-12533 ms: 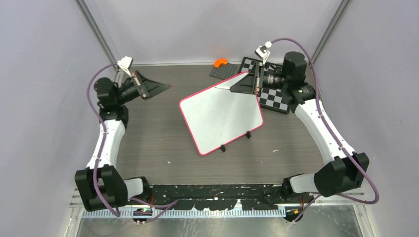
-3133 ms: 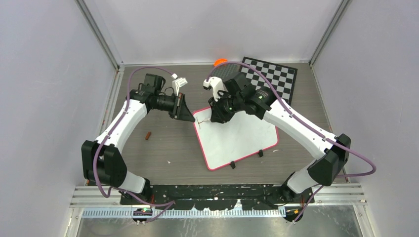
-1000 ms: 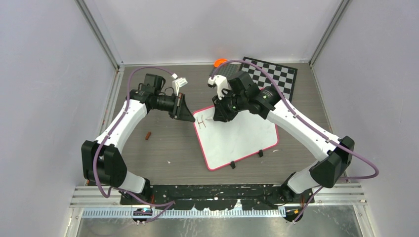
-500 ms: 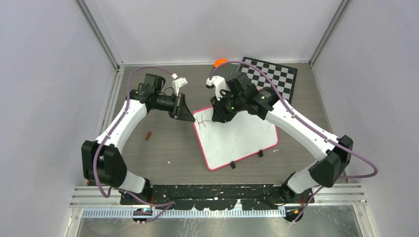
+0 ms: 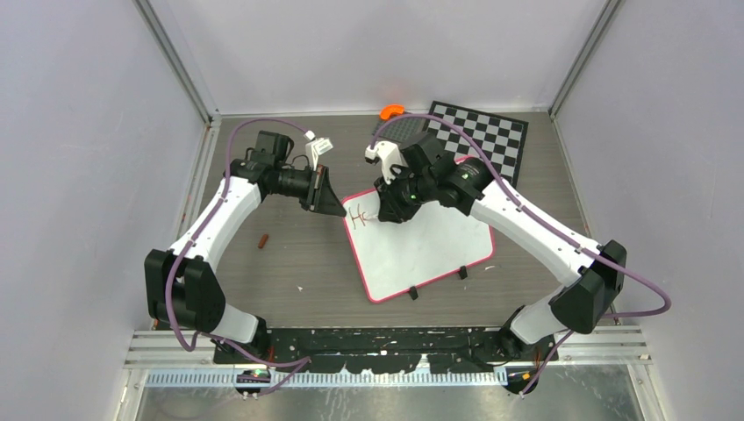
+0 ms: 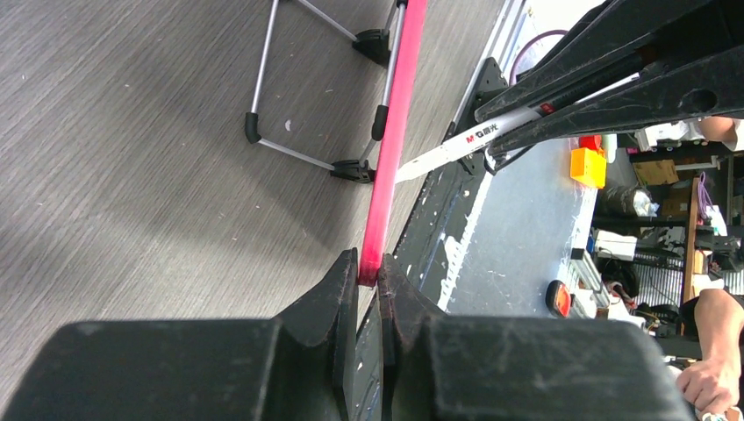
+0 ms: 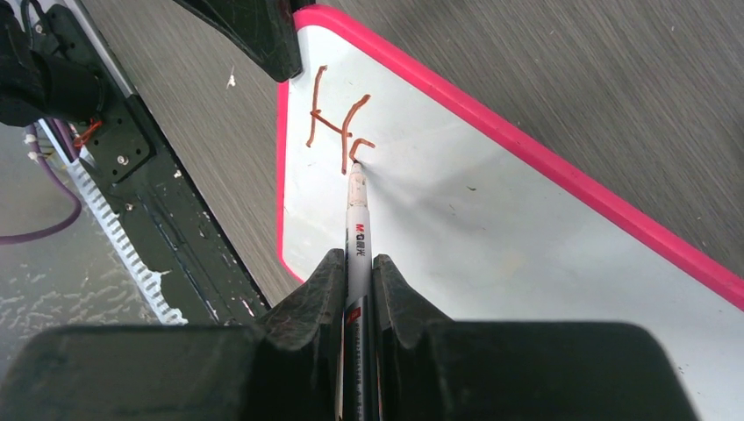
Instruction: Write a sentence on the whiteboard
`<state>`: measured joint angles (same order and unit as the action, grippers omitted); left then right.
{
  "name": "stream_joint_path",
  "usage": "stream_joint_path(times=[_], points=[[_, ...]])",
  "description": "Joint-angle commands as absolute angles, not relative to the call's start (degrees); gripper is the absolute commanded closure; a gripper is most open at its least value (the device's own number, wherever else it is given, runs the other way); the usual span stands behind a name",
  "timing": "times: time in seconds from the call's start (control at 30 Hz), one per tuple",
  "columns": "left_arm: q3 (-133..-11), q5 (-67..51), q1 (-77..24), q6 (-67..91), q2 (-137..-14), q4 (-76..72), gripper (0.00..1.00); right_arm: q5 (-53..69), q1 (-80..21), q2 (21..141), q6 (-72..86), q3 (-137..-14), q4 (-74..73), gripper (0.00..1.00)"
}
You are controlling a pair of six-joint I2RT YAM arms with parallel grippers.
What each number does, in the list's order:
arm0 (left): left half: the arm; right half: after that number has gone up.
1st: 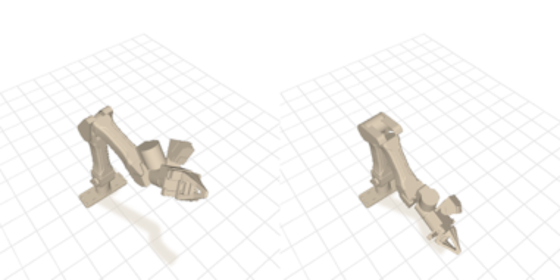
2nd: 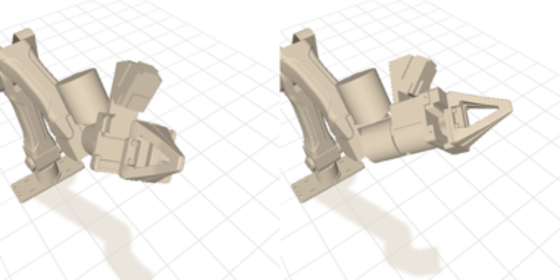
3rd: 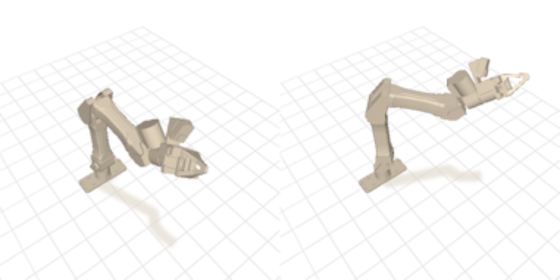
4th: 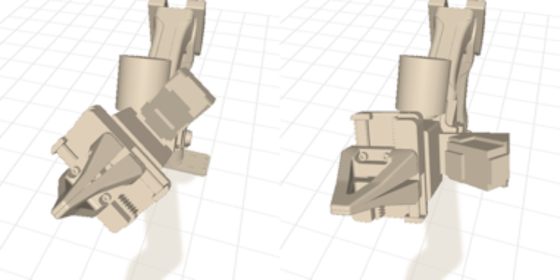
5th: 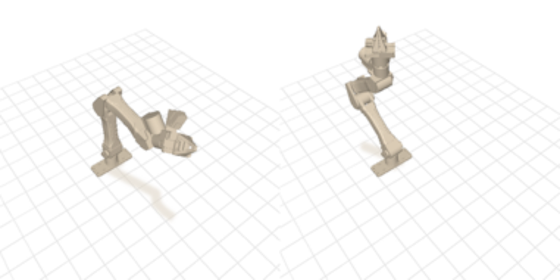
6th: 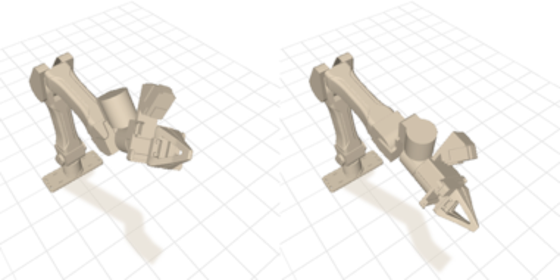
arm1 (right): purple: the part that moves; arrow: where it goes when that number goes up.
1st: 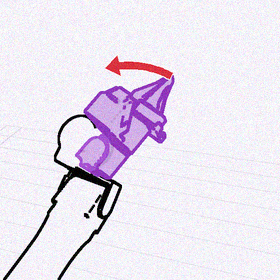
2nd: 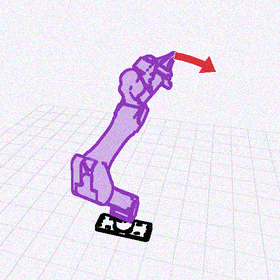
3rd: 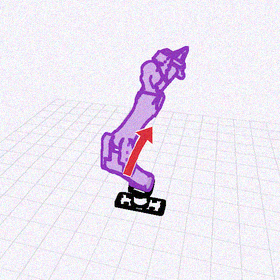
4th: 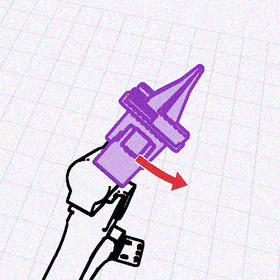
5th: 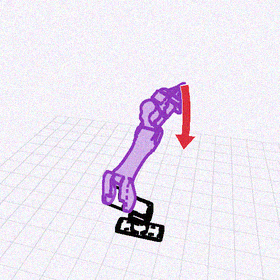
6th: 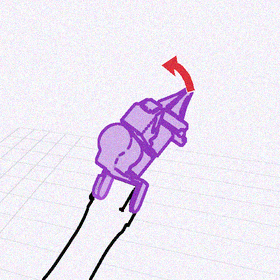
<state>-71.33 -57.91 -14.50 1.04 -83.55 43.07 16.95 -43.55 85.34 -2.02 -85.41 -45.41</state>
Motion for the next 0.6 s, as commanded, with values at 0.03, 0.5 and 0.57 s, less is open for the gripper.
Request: stream_joint_path(times=[0.03,0.5,0.57], points=[[-71.73,-60.95,-14.85,1.83,-81.95,42.37,1.00,13.27,-42.62,83.16,-4.20,-87.18,-45.50,1.00],[-71.72,-60.95,-14.85,1.74,-81.70,42.37,1.00,13.88,-42.50,85.24,-3.43,-90.26,-45.05,1.00],[-71.72,-60.89,-14.88,1.74,-81.64,42.39,1.00,13.96,-42.46,85.17,-3.43,-89.55,-45.09,1.00]])
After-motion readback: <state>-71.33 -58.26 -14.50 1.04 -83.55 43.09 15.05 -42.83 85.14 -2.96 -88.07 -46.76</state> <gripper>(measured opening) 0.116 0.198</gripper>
